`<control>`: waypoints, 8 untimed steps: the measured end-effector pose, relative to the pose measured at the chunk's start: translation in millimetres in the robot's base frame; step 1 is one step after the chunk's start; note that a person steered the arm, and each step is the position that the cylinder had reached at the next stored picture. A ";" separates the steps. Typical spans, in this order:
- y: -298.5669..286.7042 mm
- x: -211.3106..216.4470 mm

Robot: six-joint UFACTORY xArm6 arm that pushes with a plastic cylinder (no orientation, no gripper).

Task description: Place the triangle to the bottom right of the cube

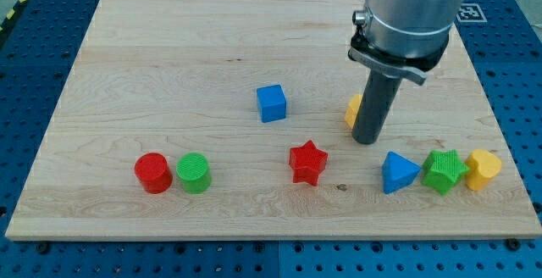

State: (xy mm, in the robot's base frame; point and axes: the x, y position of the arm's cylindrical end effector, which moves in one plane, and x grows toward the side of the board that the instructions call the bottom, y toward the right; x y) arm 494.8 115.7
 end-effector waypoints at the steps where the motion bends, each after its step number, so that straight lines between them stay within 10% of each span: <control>1: 0.0 -0.1; 8: 52.9 120.1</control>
State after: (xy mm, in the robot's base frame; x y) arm 614.9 168.6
